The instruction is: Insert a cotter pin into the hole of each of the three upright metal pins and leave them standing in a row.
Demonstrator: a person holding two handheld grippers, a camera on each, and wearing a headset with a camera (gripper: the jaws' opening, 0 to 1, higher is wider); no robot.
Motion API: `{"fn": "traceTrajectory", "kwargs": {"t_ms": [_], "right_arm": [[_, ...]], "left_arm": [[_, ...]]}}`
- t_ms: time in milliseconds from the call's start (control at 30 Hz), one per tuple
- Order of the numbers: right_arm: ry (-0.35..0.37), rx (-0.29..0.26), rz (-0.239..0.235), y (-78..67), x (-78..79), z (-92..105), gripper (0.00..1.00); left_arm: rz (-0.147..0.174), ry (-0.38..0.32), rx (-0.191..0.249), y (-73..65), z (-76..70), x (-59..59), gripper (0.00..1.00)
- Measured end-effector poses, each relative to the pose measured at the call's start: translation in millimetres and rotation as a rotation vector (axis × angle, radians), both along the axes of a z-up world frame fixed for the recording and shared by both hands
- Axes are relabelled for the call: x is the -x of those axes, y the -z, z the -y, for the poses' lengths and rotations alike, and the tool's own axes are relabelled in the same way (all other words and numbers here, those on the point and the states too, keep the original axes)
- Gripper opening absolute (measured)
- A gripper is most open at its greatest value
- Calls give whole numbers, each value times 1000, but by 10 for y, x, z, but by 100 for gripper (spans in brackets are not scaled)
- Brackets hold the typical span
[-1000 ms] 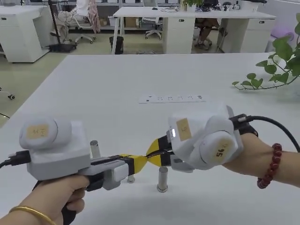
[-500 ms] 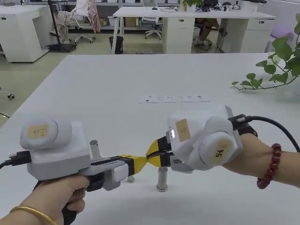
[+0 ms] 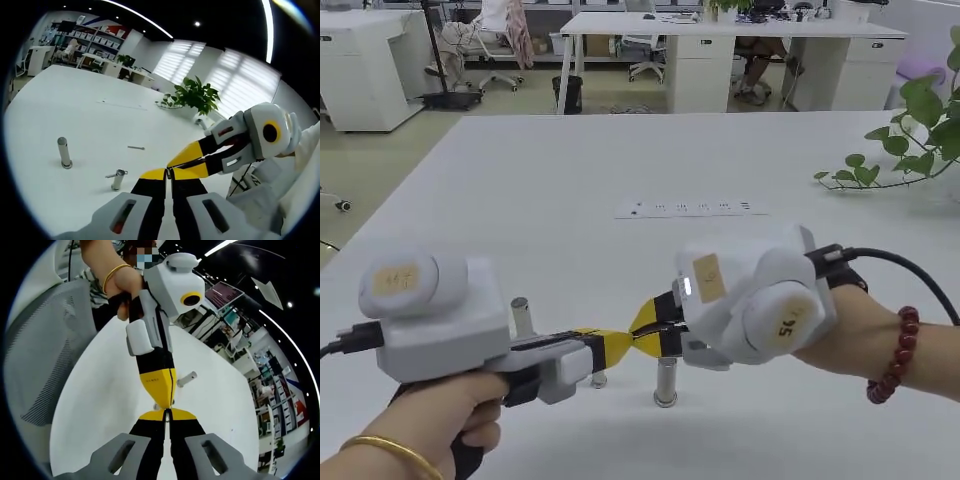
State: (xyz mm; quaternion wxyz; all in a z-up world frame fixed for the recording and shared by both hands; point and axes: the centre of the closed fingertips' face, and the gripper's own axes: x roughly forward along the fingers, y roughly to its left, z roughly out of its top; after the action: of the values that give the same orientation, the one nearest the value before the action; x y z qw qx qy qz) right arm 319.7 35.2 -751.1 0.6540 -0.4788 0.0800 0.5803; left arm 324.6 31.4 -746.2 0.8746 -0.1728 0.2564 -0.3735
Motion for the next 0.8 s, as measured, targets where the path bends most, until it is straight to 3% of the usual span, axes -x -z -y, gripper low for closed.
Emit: {"fn": "traceTrajectory", "kwargs": {"t_ms": [333,467,567,767,800], "right_arm": [[26,-43,-60,2,-7,-10,4],[60,-71,-88,-8,-39,16,10],[81,-92,-142,6,-34,50,10],[102,-129,-246,21,14,80,12],[102,-144,-282,22,43,75,12]], "left_arm": [[24,7,-19,3,-21,-9,0],[50,20,-50,21,-43,-6,0],[94,48,-90,30,-61,3,0],[139,94,-151,75,-66,57,0],[155,105,-165,78,-76,58,0]]}}
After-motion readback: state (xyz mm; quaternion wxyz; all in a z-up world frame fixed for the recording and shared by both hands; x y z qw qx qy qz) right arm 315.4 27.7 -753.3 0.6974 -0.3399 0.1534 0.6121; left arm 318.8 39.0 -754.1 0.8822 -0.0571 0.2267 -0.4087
